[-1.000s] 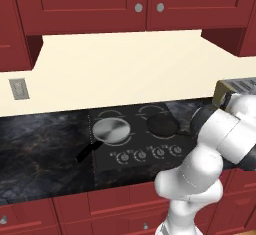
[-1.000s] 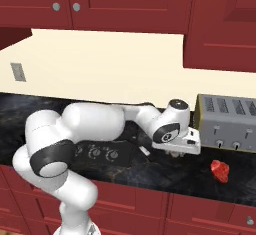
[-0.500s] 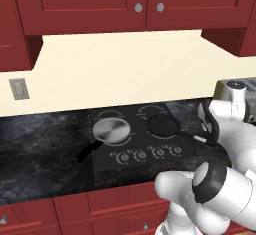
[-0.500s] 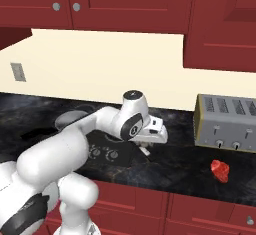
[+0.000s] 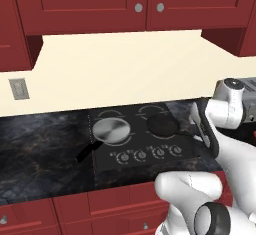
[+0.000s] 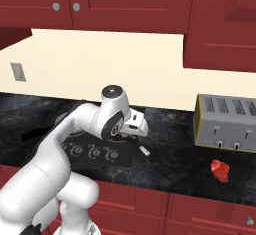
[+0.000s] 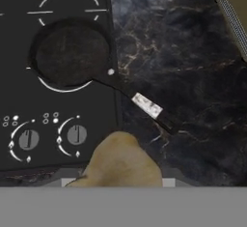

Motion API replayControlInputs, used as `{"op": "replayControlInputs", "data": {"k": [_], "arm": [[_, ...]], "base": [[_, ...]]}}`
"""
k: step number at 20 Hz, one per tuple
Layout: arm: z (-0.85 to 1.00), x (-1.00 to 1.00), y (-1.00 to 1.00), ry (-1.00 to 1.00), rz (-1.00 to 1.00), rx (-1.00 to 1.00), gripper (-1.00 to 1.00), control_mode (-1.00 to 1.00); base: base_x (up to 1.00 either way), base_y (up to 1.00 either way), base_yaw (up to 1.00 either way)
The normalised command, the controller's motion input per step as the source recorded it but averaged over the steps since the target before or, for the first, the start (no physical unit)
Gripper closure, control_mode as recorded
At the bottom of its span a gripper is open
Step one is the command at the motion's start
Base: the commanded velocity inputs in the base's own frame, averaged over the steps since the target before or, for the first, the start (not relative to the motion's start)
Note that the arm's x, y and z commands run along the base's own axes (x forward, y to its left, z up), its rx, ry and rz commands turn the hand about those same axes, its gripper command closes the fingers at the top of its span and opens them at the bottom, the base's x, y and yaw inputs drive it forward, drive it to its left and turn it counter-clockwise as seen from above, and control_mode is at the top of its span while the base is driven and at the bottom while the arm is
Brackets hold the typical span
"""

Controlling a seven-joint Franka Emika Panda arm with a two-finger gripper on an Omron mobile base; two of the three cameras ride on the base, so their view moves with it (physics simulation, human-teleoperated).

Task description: Place both pans onto different burners. Then place the garlic and the steak on different pans.

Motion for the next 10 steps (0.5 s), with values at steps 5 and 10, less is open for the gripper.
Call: {"op": "replayControlInputs", "data": {"k": [5,10], "arm": [[0.33,0.00,0.84,-0.01,0.00,0.04,1.00,-1.00],[0.15,0.00,0.99,0.00,0.00,0.00,1.00,-1.00]], "base": [[0.00,0.00,0.00],[0.00,0.00,0.00]]}}
